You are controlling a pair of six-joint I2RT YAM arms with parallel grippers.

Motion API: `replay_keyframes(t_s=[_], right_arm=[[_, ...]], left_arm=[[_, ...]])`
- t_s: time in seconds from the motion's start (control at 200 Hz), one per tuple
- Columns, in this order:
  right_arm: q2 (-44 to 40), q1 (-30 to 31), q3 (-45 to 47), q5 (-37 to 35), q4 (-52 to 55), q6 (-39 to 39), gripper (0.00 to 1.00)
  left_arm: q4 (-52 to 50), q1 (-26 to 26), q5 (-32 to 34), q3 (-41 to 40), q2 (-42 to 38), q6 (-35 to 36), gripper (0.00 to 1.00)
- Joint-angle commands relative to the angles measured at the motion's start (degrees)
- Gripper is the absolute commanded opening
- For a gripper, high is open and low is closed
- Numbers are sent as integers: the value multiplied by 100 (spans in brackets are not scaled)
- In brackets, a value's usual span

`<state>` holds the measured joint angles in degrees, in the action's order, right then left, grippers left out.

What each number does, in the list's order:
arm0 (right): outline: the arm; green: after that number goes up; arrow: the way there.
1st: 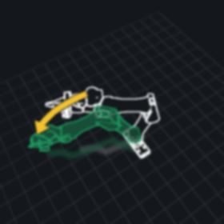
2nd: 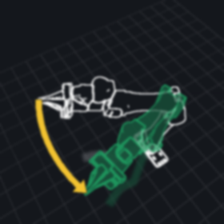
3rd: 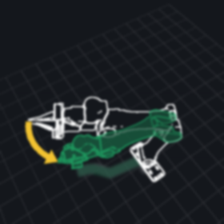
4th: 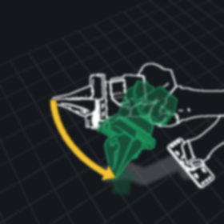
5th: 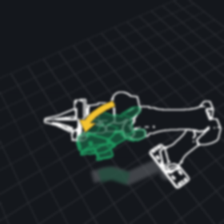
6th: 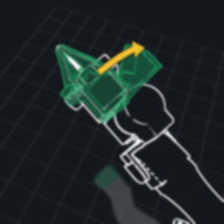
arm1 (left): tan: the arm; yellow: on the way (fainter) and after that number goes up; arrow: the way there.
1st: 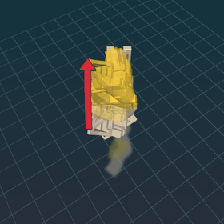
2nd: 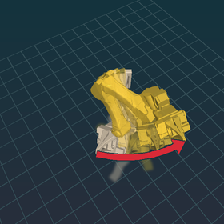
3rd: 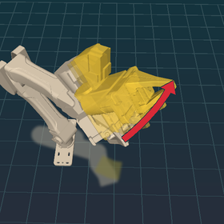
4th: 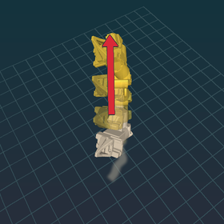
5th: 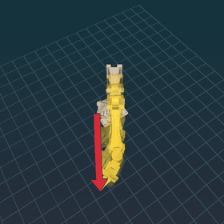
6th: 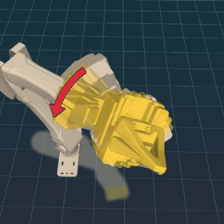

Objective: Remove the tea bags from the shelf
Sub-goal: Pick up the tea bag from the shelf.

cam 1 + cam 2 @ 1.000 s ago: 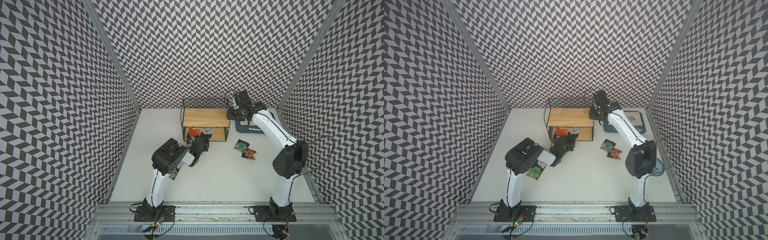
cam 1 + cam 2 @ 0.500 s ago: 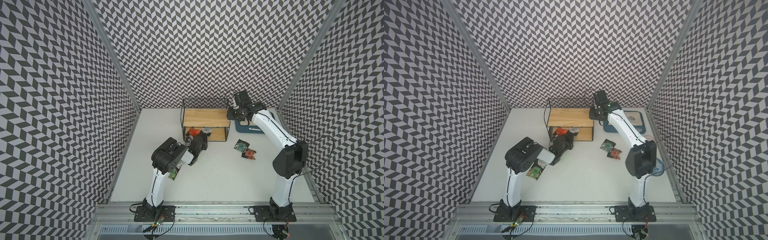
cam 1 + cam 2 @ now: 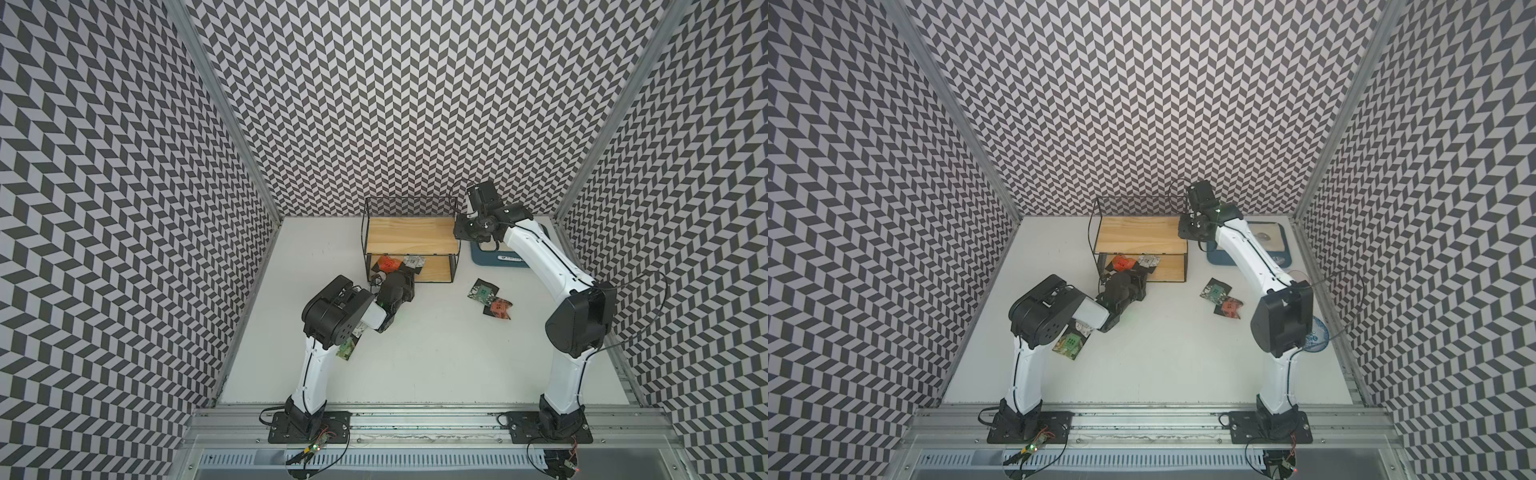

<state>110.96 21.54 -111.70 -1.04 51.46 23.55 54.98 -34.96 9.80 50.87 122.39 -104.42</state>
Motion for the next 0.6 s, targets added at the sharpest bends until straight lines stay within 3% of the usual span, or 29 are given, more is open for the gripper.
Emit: replay_keyframes(t_s=[0.0, 0.205, 0.596], right_arm=[[-33, -102, -104, -312, 91, -27, 42], [-42, -114, -190, -352, 85, -78, 43], [-50, -115, -499, -130, 57, -175, 58]], left_arm=[[-44, -54, -22, -158, -360, 122, 0], [57, -114, -123, -382, -743, 224, 0], [-104, -352, -507, -1169, -1685, 413, 0]])
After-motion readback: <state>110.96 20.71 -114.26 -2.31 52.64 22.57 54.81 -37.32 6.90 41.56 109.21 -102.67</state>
